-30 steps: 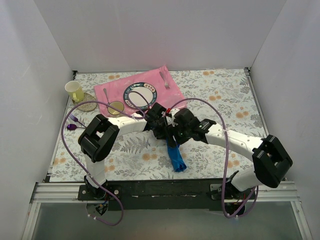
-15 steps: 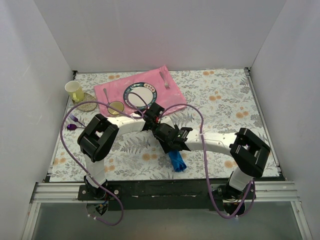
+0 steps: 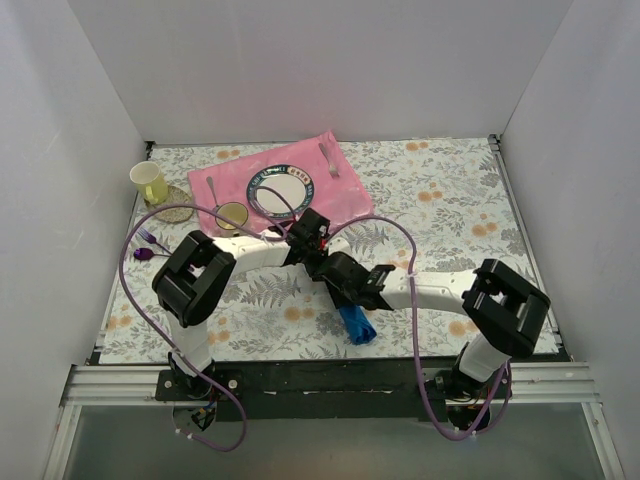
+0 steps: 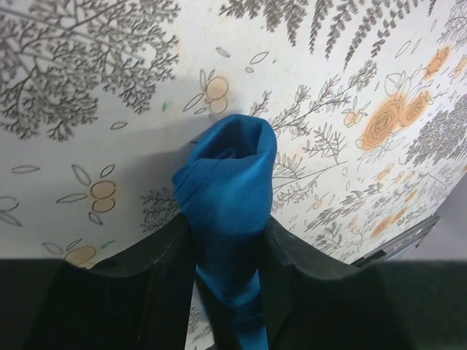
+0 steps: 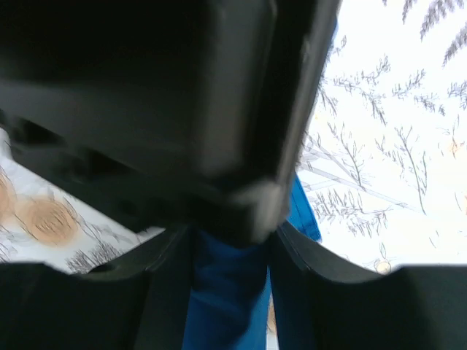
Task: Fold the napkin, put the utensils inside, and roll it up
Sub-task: Roll the napkin with the utensil
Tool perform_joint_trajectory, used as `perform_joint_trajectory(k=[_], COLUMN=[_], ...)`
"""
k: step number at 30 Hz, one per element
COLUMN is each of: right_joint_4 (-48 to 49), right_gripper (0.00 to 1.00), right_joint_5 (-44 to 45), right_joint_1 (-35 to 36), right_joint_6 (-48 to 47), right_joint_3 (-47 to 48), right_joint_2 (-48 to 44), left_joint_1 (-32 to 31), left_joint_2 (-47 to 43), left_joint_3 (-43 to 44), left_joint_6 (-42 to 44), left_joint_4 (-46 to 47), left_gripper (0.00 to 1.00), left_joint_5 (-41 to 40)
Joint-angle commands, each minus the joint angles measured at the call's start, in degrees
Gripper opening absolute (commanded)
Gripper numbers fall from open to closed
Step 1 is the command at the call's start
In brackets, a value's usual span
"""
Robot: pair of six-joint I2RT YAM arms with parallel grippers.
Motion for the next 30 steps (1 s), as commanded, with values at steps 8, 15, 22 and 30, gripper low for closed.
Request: perform_joint_trajectory(k=[8, 15, 22, 30], right_joint_4=[3.63, 15.84, 27.8, 46.16], right_gripper=[0.33, 0.28, 0.24, 0.27], right_joint_5=[-13.02, -48.26, -75.16, -80.72], right_joint_1=[-7.28, -20.64, -27.85, -31.55], right_joint_6=[-6.52, -7.34, -0.22, 11.91], right_joint_3=[-7.57, -9.33, -10.47, -14.86], right_joint_2=[-4.53, -0.32, 11.19, 15.77], left_joint_1=[2.69, 2.96, 2.69, 0.76], left_joint_2=[-9.66, -12.04, -10.72, -2.38], left_joint_3=[-6.97, -6.0, -5.13, -1.79], left_joint_6=[-0.84, 0.13, -0.84, -2.69], left_joint_4=[-1.73, -3.05, -1.91, -5.15], left_gripper=[0.65, 0.7, 0.74, 0.73], left_joint_5=[-2.06, -1.98, -0.4, 1.01])
